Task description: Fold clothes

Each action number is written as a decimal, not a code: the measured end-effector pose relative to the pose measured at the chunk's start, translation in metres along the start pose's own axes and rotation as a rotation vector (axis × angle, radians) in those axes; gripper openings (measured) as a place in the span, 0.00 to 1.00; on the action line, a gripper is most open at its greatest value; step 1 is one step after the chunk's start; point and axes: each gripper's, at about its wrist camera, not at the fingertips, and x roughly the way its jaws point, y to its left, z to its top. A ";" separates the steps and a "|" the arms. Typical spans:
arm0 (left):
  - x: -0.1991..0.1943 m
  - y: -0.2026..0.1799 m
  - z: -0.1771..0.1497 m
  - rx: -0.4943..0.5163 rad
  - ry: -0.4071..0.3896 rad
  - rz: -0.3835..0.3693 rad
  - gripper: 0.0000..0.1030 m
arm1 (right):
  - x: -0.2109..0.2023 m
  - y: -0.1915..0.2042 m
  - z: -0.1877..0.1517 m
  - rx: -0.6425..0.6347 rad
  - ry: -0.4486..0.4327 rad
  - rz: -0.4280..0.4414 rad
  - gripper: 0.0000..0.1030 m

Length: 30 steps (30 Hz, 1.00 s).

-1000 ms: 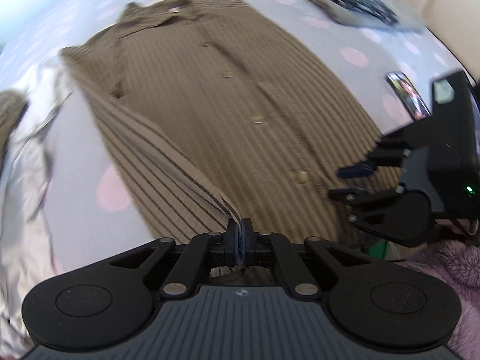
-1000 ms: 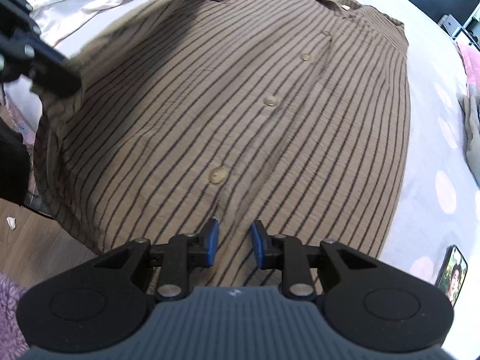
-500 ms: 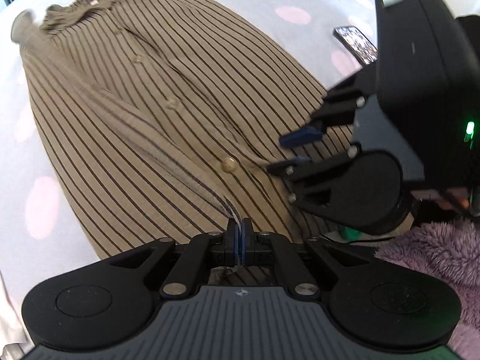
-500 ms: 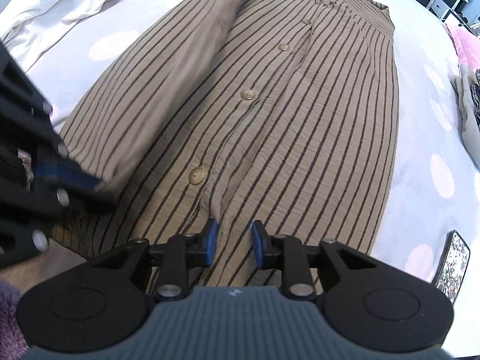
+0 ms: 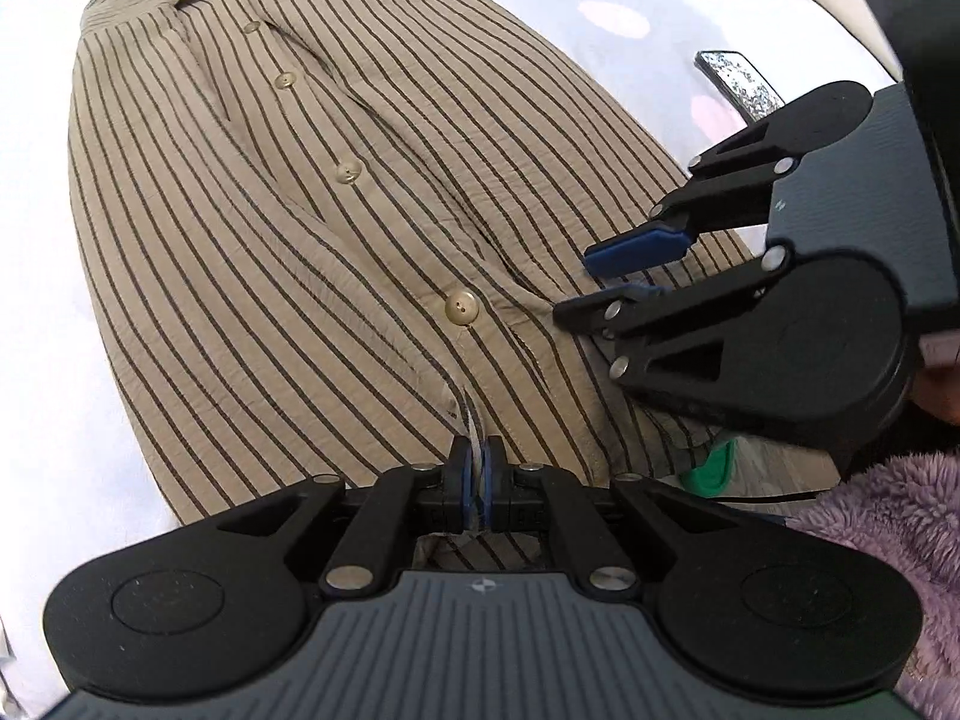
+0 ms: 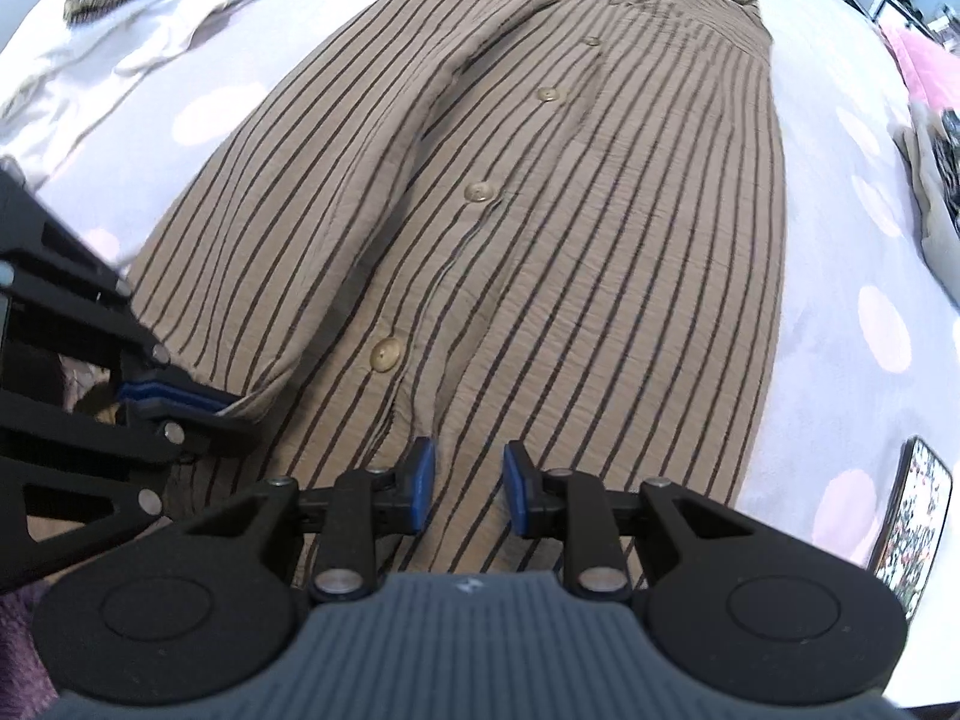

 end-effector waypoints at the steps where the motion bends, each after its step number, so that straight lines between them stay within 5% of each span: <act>1: -0.001 0.000 -0.002 -0.003 -0.003 0.002 0.01 | -0.001 -0.003 -0.001 0.018 -0.002 0.010 0.26; 11: -0.019 0.001 -0.016 -0.037 -0.007 -0.063 0.15 | -0.011 -0.009 -0.001 0.118 -0.030 0.162 0.26; 14: -0.027 0.006 -0.026 -0.049 -0.008 -0.039 0.18 | -0.009 -0.007 0.003 0.123 -0.028 0.213 0.27; 20: -0.042 0.026 -0.049 -0.051 0.010 0.065 0.40 | -0.005 0.001 0.007 0.163 0.004 0.313 0.28; 30: -0.024 0.028 -0.059 0.009 0.055 0.072 0.40 | 0.018 0.019 0.008 0.143 0.121 0.344 0.23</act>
